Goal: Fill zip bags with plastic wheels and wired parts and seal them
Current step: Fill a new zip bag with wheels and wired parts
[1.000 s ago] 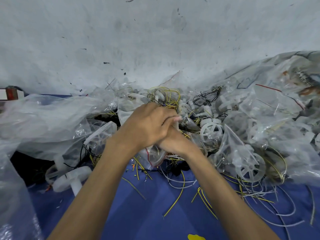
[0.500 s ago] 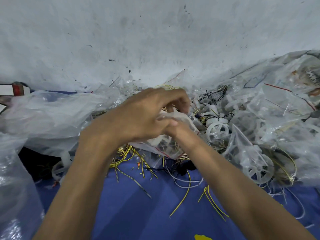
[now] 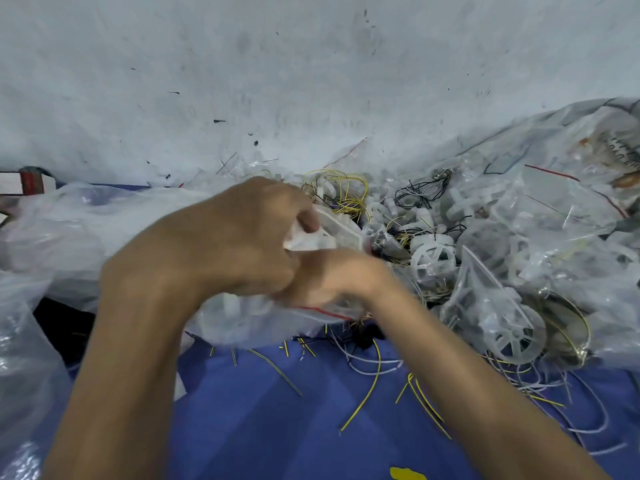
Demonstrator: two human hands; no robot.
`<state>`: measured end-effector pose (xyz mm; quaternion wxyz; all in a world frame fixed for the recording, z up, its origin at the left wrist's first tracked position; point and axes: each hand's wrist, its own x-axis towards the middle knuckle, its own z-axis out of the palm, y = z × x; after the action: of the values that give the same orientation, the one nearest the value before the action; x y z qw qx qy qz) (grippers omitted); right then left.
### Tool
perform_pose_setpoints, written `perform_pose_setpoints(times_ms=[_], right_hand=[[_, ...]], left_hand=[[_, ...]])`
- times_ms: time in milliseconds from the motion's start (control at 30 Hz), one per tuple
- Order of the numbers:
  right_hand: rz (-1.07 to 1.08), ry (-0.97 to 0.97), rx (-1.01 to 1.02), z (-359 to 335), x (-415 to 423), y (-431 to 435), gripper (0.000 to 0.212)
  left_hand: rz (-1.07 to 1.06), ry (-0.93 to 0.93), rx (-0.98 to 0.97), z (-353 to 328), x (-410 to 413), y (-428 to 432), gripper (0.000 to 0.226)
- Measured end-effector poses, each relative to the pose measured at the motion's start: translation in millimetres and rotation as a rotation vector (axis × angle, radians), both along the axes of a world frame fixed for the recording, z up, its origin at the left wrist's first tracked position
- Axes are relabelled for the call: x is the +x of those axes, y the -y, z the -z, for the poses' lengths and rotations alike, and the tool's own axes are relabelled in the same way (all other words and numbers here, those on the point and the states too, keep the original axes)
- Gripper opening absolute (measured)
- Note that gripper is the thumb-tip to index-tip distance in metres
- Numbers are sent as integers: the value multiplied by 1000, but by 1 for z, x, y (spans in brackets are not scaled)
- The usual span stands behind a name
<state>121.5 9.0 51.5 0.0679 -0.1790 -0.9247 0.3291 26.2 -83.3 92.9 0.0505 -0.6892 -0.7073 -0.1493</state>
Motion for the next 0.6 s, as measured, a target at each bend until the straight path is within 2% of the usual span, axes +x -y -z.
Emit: perform_pose_setpoints(times_ms=[33,67,100,133,200,233,267,300,333,400,433,467,533,600], right_hand=[[-42,4,-113,-8,8,1,34],[-153,23,-72,-16,16,-3,31],[-221,-29,-84,-26,26,-6,28],[-212,-196,-170,-31,37,-12,24],[-25,-600,-273,-28,51,-41,19],[114,-693,-210,-19,49,-55,21],[243,-694,-93,-6,43,-65,23],[336,-598,44,12,33,-74,27],[370,-409,162,32,23,-81,32],[280,12,350,72,5,-86,43],[264,120,423,89,-1,-86,46],[289,142,484,102,-5,-84,45],[401,55,550,113,-10,-80,43],[427,9,502,109,-10,-80,44]], left_hand=[[-34,-16,-14,-1,-6,2,45],[-70,-34,-37,-1,-14,2,47],[-93,-44,-63,-1,-22,3,50],[-108,-48,-95,0,-28,4,52],[-127,-28,-116,0,-40,9,51],[-141,-4,-114,0,-46,11,50],[-160,11,-112,0,-50,13,49],[-175,14,-110,0,-53,13,48],[-180,4,-104,0,-54,12,45],[-165,-2,-101,1,-53,9,40],[-153,0,-105,3,-51,6,39],[-145,-1,-115,4,-48,4,39],[-126,-3,-121,8,-43,-2,40],[-88,7,-120,10,-39,-8,40]])
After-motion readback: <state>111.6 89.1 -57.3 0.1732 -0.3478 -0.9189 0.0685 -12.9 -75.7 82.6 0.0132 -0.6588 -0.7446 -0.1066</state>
